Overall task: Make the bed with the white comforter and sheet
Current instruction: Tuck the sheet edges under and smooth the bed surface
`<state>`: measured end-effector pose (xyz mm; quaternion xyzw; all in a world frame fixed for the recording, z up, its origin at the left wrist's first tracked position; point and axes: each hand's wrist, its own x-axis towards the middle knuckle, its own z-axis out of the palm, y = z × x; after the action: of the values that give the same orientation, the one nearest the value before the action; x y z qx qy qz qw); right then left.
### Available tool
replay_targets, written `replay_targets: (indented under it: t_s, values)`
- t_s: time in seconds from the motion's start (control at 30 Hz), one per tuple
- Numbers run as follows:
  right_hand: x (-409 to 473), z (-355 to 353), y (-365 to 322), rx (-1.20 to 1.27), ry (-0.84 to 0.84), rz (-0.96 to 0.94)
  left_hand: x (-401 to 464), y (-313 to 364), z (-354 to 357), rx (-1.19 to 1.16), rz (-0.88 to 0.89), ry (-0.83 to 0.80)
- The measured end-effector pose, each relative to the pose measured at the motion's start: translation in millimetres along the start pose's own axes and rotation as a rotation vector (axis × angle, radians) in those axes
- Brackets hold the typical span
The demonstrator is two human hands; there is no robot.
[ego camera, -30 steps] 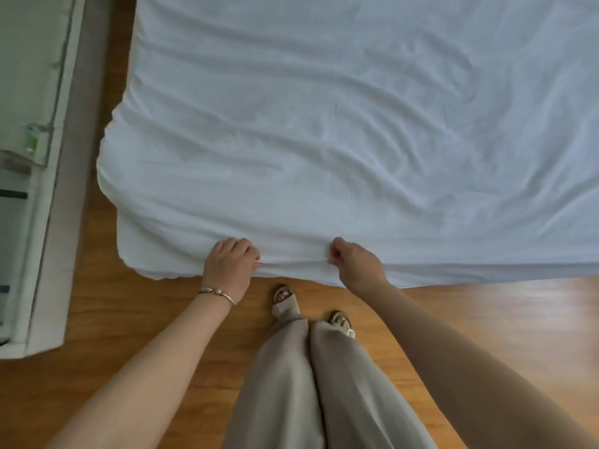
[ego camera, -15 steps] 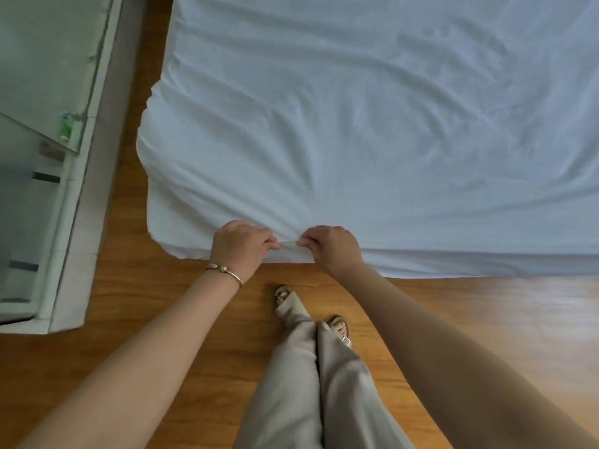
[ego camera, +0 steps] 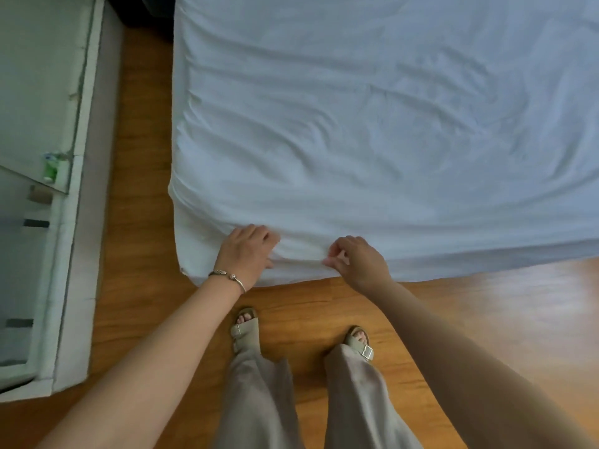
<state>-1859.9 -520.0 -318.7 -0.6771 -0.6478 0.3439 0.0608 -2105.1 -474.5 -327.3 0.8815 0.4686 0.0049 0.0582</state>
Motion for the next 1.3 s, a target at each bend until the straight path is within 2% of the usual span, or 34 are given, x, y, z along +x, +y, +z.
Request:
replay_targets:
  t_s: [0.1,0.23,0.33,0.43,0.5,0.57,0.63,0.7,0.8,0.87,0.93,1.03,1.13,1.23,1.3]
  values:
    - [12,30,-36,-0.195,-0.107,-0.029,-3,-39,1,0.069,0.056,0.053]
    - [31,64,-72,-0.267,0.081,-0.03,-10,-93,7,0.103,0.151,0.146]
    - [31,74,-81,-0.124,0.202,0.048,-23,-120,16,-0.012,0.145,0.247]
    - [25,70,-86,0.051,0.268,0.133,-30,-130,23,-0.02,0.235,0.198]
    - [26,60,-91,0.175,0.331,0.218,-29,-130,25,-0.053,0.13,0.101]
    - [35,50,-98,0.271,0.404,0.293,-25,-127,24,-0.144,-0.052,0.085]
    - [48,42,-108,0.19,0.473,0.279,-16,-122,21,-0.245,-0.163,0.094]
    - [60,42,-118,0.022,0.548,0.123,1,-115,19,-0.371,-0.169,0.084]
    - [76,56,-130,-0.25,0.461,-0.134,32,-109,14,-0.506,-0.128,0.118]
    - [91,62,-128,-0.408,0.403,-0.073,44,-116,14,-0.52,-0.111,0.154]
    - [105,57,-125,-0.389,0.357,0.072,43,-126,18,-0.484,-0.14,0.19]
    - [121,48,-120,-0.276,0.233,0.136,35,-132,25,-0.389,-0.388,0.226]
    - [133,35,-117,-0.212,0.236,0.153,30,-130,30,-0.291,-0.617,0.126]
    - [140,30,-111,-0.191,0.225,0.173,32,-130,33,-0.533,-0.819,0.102]
    - [138,33,-114,-0.243,0.241,0.153,33,-129,29,-0.719,-0.78,0.131]
